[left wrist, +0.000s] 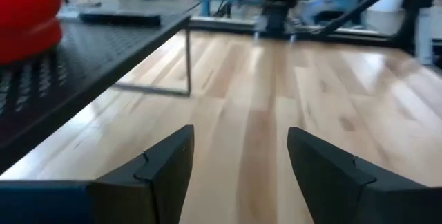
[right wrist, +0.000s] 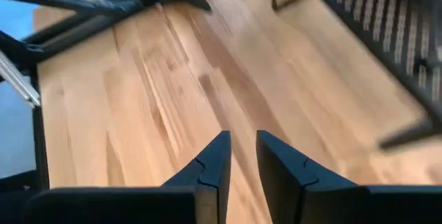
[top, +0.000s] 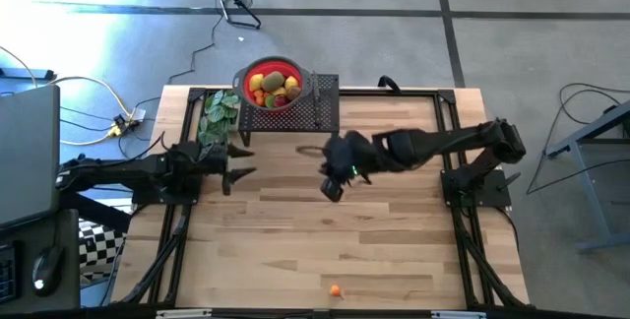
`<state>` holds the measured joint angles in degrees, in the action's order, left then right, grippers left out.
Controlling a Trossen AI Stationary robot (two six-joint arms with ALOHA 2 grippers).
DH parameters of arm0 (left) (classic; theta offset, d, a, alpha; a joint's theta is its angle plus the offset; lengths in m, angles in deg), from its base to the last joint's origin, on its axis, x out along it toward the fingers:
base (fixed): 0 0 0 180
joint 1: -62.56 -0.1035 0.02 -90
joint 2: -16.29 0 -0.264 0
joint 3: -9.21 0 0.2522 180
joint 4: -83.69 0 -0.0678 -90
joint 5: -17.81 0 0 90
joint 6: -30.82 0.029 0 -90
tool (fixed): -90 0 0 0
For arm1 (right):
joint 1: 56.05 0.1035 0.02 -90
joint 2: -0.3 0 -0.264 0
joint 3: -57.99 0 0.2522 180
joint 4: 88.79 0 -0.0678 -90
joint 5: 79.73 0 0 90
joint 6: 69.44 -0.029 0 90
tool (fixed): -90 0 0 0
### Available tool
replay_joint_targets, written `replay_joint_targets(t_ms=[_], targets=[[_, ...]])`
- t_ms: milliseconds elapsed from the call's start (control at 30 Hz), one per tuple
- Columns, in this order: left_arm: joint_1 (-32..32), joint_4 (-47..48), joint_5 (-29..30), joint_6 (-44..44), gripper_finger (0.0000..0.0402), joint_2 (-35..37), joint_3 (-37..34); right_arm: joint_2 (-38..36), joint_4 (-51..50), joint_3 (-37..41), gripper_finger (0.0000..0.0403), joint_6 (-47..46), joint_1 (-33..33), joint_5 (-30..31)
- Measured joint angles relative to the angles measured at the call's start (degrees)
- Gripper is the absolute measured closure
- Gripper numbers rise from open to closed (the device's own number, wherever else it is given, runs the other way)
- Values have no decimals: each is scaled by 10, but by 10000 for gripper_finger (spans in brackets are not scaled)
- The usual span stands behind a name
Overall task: Pick & Place Fruit
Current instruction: Put the orange pear into the red strainer bowl on the shelf
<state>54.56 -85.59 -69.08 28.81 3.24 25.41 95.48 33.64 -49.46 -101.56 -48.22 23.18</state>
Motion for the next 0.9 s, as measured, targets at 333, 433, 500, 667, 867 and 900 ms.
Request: replay_joint_targets(t_ms=[333, 433, 500, 667, 867, 900], targets=[[44, -15, 3, 18, 174, 2, 0, 0, -66, 0, 373, -230, 146, 71], [43, -27, 3, 17, 174, 3, 0, 6, -89, 0, 385, -332, 192, 47], [43, -33, 3, 18, 174, 2, 0, 14, -118, 0, 394, -400, 228, 56], [43, -31, 3, 17, 174, 2, 0, 47, -198, 0, 399, -561, 300, 71], [43, -29, 3, 17, 174, 2, 0, 88, -219, 0, 400, -659, 322, 26], [43, -29, 4, 17, 174, 2, 0, 93, -210, 0, 400, -659, 318, 13]])
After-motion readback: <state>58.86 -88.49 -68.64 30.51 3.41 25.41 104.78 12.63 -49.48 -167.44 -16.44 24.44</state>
